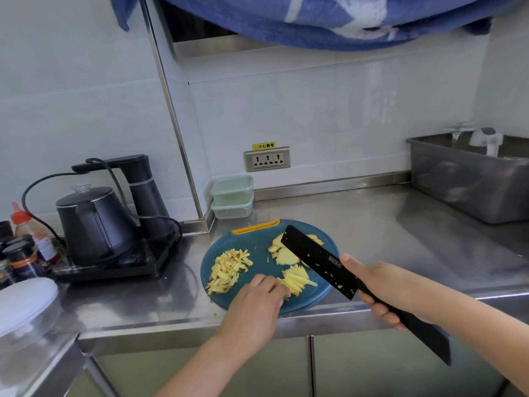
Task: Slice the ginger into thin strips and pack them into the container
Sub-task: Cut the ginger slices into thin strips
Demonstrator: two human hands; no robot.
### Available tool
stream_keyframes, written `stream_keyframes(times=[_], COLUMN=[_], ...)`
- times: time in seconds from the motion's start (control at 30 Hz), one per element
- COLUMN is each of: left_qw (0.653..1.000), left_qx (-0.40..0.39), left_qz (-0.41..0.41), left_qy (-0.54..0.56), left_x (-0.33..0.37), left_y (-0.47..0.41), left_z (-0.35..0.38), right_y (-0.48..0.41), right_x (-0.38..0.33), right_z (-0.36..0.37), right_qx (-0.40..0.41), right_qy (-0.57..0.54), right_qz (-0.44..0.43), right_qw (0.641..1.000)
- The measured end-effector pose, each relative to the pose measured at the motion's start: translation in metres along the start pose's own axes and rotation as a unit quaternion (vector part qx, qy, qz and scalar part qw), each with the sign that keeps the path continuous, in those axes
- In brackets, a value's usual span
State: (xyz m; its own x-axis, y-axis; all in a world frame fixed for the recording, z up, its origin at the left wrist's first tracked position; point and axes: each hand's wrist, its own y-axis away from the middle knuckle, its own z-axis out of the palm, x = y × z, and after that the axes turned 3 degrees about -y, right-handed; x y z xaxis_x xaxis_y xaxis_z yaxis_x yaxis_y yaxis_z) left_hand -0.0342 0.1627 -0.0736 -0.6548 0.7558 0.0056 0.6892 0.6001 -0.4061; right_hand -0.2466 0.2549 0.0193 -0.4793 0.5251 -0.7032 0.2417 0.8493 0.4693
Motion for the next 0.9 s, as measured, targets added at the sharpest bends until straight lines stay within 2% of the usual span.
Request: stream_keyframes(times=[0.13, 0.27, 0.37, 0.53, 0.6, 0.7, 0.77, 0.9], left_qw=[0.999, 0.998, 0.996, 0.995, 0.989, 0.969, 0.973, 0.994], left_qx=[0.036, 0.027, 0.021, -0.037, 0.004, 0.111, 0.122, 0.001], left_qz=[-0.012, -0.057, -0.084, -0.094, -0.135, -0.204, -0.18, -0.075], left_qy=[-0.023, -0.001, 0.001, 0.024, 0.058, 0.08, 0.08, 0.075], left_x=[-0.011, -0.023, -0.031, -0.042, -0.044, -0.047, -0.045, -0.041], left_y=[0.006, 0.006, 0.003, 0.001, 0.001, -0.001, -0.002, 0.006], left_z=[0.002, -0.004, -0.007, -0.012, -0.017, -0.026, -0.03, -0.021], right_y=[-0.001, -0.004, -0.002, -0.016, -0.018, -0.02, -0.022, -0.029], right_x=[0.001, -0.003, -0.007, -0.011, -0.011, -0.009, -0.009, -0.009], right_z=[-0.002, 0.001, 0.002, -0.002, -0.003, -0.005, -0.003, 0.003], right_qx=[0.014, 0.043, 0.077, 0.135, 0.156, 0.175, 0.171, 0.182], right_qy=[0.02, 0.096, 0.23, 0.338, 0.379, 0.446, 0.467, 0.469], right_qz=[0.0, -0.027, -0.109, -0.19, -0.195, -0.192, -0.196, -0.212], right_qw=[1.0, 0.994, 0.964, 0.912, 0.891, 0.857, 0.845, 0.838])
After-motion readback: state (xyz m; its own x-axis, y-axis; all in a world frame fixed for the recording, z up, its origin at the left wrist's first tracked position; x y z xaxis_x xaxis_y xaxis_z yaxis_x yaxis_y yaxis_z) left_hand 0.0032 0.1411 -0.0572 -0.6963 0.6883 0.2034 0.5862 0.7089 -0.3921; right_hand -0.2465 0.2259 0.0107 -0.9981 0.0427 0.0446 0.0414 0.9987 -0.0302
